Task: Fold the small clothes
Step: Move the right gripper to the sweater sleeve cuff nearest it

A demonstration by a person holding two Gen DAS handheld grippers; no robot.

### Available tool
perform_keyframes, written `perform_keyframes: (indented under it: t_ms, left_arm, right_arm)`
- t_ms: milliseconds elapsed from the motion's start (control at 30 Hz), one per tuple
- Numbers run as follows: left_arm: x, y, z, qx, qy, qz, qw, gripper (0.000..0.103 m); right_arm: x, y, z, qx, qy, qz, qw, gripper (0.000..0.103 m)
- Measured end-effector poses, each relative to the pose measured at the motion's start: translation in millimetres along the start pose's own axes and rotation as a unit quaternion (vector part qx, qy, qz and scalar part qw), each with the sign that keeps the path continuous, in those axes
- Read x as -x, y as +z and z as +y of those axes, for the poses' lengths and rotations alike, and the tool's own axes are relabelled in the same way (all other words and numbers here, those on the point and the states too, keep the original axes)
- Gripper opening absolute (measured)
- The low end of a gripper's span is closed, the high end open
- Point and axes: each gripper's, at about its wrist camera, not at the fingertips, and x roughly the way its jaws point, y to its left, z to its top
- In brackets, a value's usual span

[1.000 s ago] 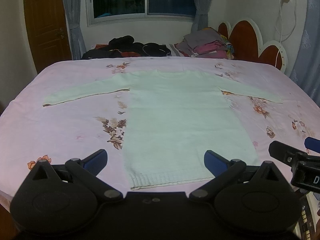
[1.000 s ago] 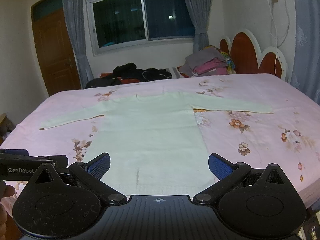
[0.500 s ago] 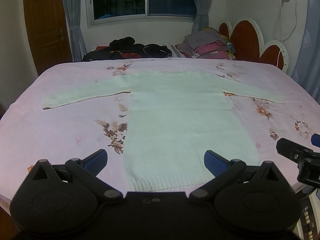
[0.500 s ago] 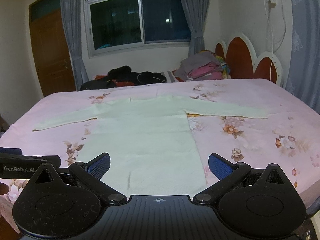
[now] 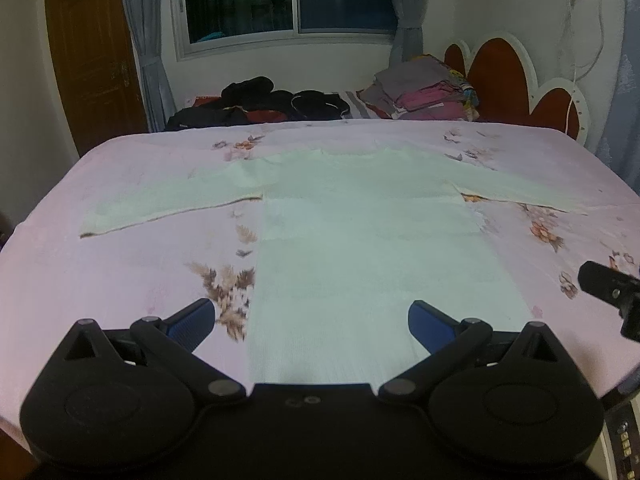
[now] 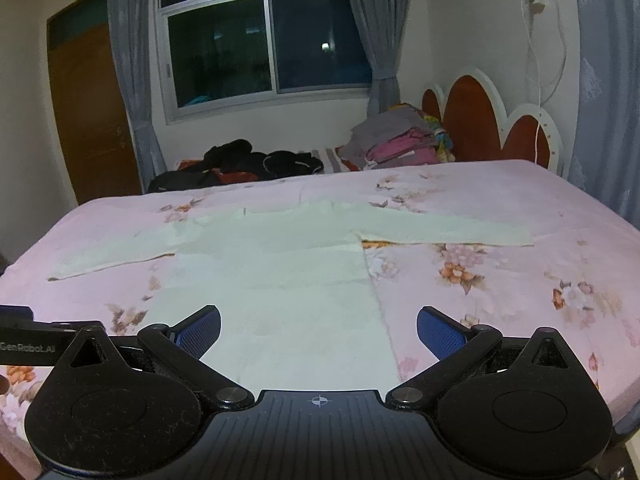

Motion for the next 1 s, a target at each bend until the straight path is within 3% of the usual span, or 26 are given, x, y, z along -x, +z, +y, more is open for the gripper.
perform_keyframes:
  t_ms: [700, 1000]
  left_arm:
    - [-142.0, 88.5, -13.7, 0.044, 0.013, 0.020, 0.9987, 0.103]
    - [-203.7, 108.5, -25.0, 0.045, 0.000, 0.042, 0.9981, 0.103]
  right_arm:
    - [-148.6, 70.8, -87.7, -0.027, -0.028, 0.014, 0.999, 0.103]
    - [-208.9, 82.4, -155.5, -0.070, -0.059, 0.026, 0.995, 0.103]
